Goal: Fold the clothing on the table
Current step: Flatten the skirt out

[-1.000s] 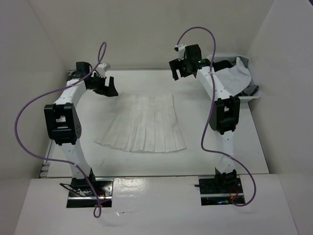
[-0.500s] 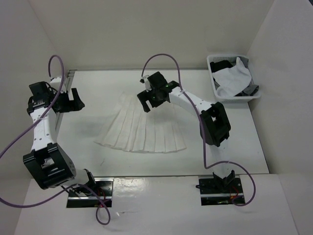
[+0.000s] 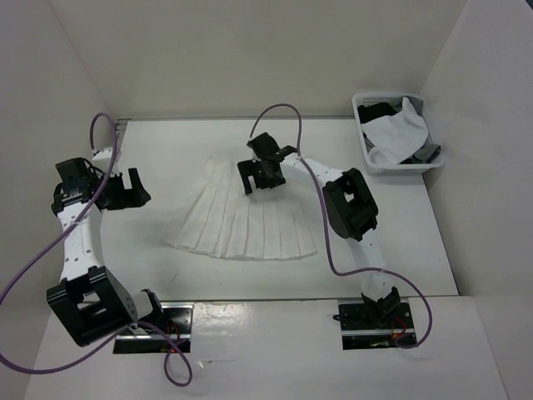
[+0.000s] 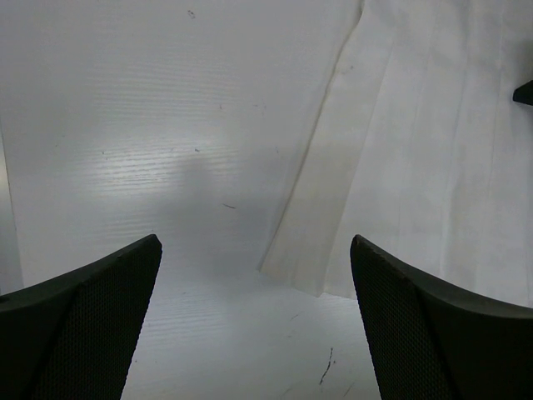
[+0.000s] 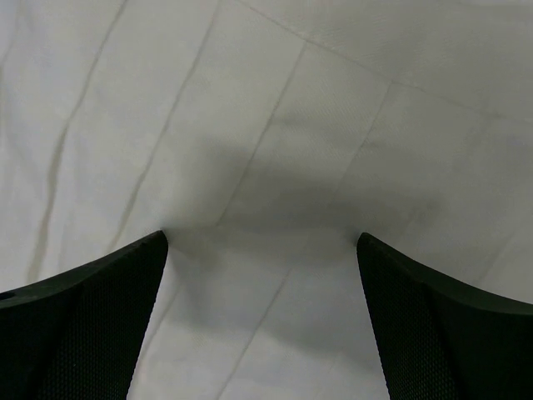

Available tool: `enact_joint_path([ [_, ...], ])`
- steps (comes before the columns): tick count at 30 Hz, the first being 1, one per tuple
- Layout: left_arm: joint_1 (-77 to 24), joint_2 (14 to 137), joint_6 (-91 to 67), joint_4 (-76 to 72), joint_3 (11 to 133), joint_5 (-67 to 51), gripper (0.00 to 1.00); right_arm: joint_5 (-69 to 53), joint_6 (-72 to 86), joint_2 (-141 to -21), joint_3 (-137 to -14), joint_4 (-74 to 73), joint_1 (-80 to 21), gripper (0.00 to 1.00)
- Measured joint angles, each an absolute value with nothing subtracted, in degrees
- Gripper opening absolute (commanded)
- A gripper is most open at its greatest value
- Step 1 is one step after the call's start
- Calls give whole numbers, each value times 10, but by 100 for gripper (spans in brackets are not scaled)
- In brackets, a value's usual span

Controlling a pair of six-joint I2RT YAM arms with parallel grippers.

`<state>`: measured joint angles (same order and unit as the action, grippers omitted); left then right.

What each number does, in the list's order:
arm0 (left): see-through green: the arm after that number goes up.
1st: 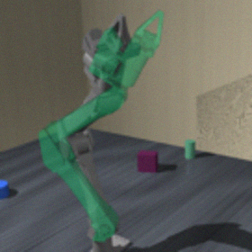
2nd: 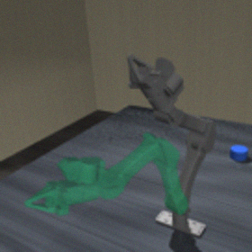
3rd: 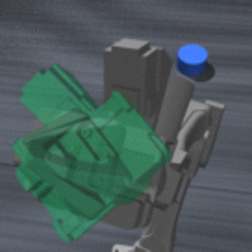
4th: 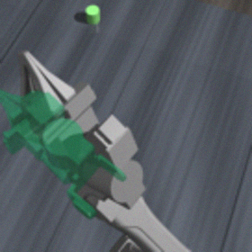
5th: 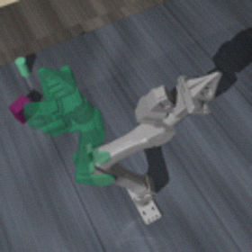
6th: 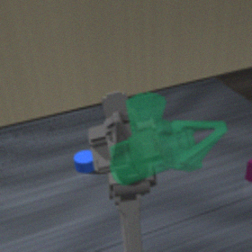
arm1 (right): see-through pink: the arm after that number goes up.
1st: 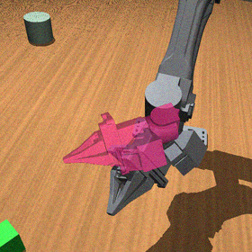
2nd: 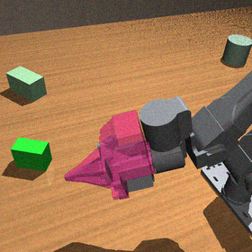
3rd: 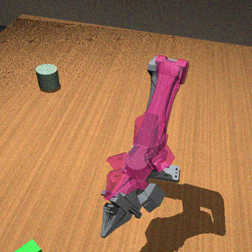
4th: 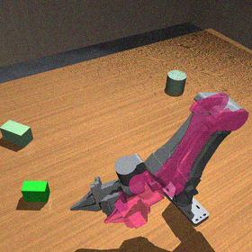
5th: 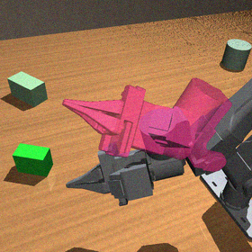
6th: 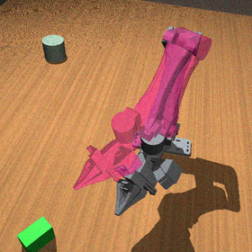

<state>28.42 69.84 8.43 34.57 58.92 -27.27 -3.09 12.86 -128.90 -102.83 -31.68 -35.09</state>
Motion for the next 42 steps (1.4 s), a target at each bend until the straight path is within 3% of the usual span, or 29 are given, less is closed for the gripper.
enact_joint_path([
  [18, 284, 698, 89, 343, 577, -272, 100, 97, 121, -1324, -1057, -304, -431, 98],
  [42, 284, 698, 91, 343, 577, -285, 100, -8, -36, -1203, -870, -292, -440, 98],
])
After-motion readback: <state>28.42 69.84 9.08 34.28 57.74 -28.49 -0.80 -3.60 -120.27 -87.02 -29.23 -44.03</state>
